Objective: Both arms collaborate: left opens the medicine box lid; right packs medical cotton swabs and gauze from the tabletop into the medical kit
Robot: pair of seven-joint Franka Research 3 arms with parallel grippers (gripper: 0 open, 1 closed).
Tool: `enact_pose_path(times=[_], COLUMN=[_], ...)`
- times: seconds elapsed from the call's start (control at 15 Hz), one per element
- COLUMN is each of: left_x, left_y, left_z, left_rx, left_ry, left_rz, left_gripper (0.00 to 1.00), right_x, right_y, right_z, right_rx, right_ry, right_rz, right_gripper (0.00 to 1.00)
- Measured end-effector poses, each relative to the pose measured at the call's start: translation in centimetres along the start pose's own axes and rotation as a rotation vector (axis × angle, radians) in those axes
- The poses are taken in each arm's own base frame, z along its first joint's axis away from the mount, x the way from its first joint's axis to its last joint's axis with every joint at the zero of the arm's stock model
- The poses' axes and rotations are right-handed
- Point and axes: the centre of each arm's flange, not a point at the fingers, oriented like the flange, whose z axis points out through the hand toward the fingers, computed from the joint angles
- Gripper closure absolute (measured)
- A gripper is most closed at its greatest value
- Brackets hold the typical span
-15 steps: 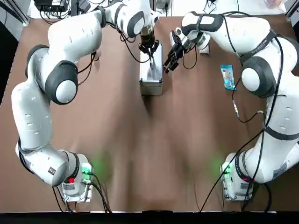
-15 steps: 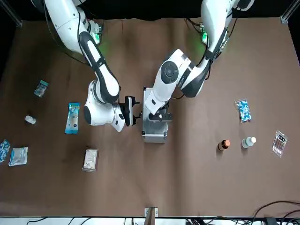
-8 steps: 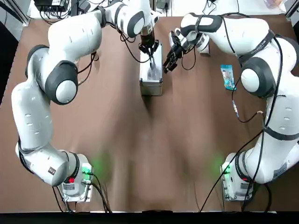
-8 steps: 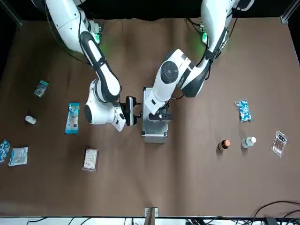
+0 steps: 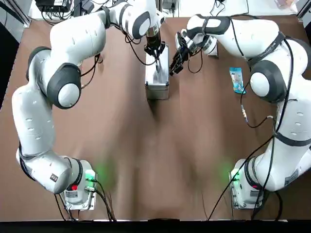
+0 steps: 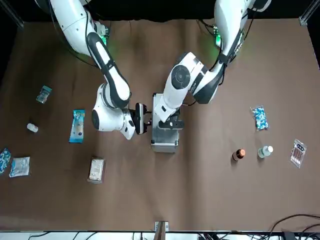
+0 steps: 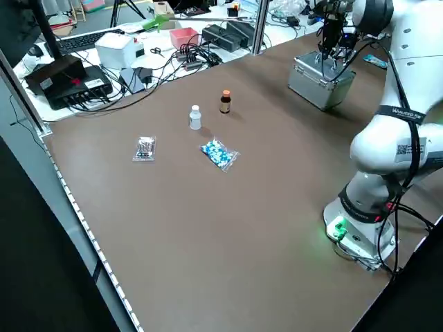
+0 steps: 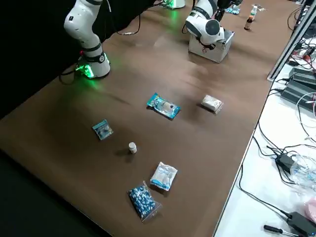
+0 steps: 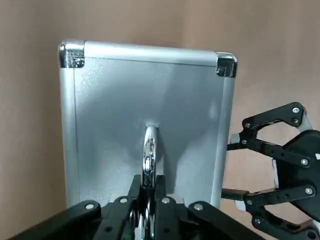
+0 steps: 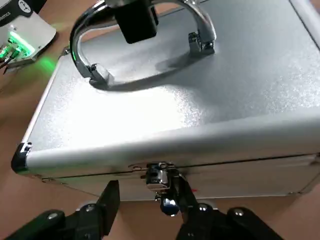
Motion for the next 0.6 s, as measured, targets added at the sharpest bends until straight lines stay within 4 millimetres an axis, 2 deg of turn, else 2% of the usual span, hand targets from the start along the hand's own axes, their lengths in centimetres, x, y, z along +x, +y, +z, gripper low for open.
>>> enact_pose_path(times=[0.07, 0.13, 0.27, 0.6], left_x=[0.00, 0.00, 0.02, 0.16], left_y=[0.00, 0.00, -0.01, -0.15], left_z=[0.00, -0.01, -0.03, -0.43], left_rx=[0.000, 0.000, 0.001, 0.002], left_ry=[0.000, 0.000, 0.000, 0.000], left_rz=[0.000, 0.000, 0.000, -0.005], left_gripper=[0.87, 0.87, 0.87, 0.87], right_x=[0.02, 0.00, 0.00, 0.01], right_y=[-0.01, 0.09, 0.13, 0.17], right_z=[0.01, -0.08, -0.12, -0.19], right_rx=[0.000, -0.008, -0.012, -0.016], right_ry=[0.000, 0.000, -0.001, -0.001], right_rz=[0.000, 0.000, 0.000, 0.000], right_gripper=[0.44, 0.49, 0.52, 0.57])
